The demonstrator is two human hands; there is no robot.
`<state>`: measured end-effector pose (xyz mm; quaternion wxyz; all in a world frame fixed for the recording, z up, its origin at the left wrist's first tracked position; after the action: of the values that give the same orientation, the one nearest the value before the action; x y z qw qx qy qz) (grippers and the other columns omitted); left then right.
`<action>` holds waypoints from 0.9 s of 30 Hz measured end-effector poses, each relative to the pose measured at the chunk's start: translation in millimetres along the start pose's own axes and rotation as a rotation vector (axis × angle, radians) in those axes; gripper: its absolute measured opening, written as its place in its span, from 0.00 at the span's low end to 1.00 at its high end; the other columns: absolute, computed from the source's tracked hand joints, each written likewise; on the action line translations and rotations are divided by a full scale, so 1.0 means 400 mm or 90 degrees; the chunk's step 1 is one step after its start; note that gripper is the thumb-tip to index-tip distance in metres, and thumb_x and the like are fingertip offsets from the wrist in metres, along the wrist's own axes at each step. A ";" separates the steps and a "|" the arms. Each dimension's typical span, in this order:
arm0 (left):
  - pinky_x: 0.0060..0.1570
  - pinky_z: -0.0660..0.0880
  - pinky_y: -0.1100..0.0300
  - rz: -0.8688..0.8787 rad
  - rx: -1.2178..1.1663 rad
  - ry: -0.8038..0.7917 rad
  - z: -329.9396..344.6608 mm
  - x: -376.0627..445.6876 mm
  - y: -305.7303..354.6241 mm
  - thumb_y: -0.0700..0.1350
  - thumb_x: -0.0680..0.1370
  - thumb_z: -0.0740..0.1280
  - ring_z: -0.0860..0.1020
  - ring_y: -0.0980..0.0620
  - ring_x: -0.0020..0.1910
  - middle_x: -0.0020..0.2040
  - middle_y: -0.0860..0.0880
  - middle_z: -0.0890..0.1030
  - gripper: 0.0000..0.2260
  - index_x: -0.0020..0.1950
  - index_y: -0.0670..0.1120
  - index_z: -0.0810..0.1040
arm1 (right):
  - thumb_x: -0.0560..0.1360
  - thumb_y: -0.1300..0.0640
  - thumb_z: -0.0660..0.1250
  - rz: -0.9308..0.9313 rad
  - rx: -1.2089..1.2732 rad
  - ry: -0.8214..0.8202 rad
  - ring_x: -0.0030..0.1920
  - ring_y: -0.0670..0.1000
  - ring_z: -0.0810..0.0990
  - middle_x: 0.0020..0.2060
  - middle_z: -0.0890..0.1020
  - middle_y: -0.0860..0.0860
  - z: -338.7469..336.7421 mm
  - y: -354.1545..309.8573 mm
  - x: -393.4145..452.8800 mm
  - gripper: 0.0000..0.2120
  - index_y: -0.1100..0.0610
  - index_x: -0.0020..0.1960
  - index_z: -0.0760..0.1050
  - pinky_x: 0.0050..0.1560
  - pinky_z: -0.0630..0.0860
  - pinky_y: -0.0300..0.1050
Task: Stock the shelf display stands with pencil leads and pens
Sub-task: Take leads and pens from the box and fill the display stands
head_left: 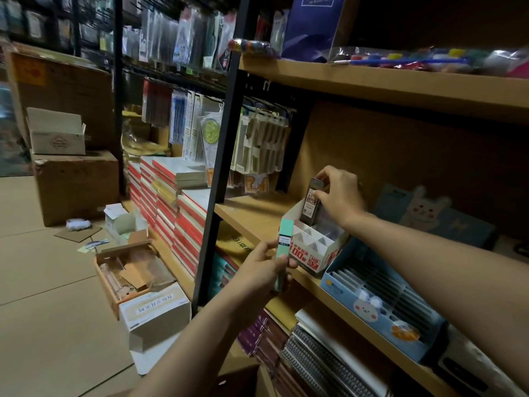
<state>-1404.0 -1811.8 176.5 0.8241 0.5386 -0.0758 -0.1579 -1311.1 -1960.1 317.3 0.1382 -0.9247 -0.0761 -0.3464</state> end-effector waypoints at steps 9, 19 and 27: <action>0.41 0.76 0.61 0.023 0.019 -0.010 -0.009 -0.021 0.000 0.40 0.81 0.60 0.78 0.53 0.40 0.49 0.46 0.81 0.16 0.69 0.51 0.69 | 0.77 0.58 0.69 0.016 -0.106 -0.054 0.54 0.55 0.78 0.56 0.75 0.54 0.055 0.018 -0.048 0.10 0.57 0.57 0.79 0.46 0.77 0.45; 0.49 0.74 0.56 0.076 0.076 -0.064 0.071 -0.029 -0.002 0.42 0.82 0.59 0.78 0.54 0.44 0.42 0.53 0.84 0.08 0.58 0.50 0.74 | 0.77 0.54 0.69 0.121 0.336 -0.265 0.43 0.49 0.85 0.52 0.81 0.50 -0.085 -0.024 -0.192 0.11 0.49 0.59 0.75 0.44 0.83 0.46; 0.47 0.79 0.61 0.167 0.262 -0.135 0.183 -0.029 -0.035 0.45 0.80 0.63 0.79 0.58 0.53 0.58 0.51 0.78 0.11 0.63 0.50 0.71 | 0.72 0.65 0.74 0.162 0.366 -0.172 0.37 0.49 0.84 0.41 0.82 0.54 -0.229 0.039 -0.266 0.09 0.59 0.49 0.76 0.35 0.81 0.39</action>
<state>-1438.8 -1876.4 194.2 0.6983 0.6607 -0.2615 -0.0866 -1444.0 -2008.0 309.8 0.4240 -0.8875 -0.0723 -0.1651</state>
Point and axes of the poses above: each hand's wrist, its own x-axis towards the middle knuckle, its own z-axis out of the palm, y = z × x, the point moved 7 cm from there along x, towards the middle knuckle
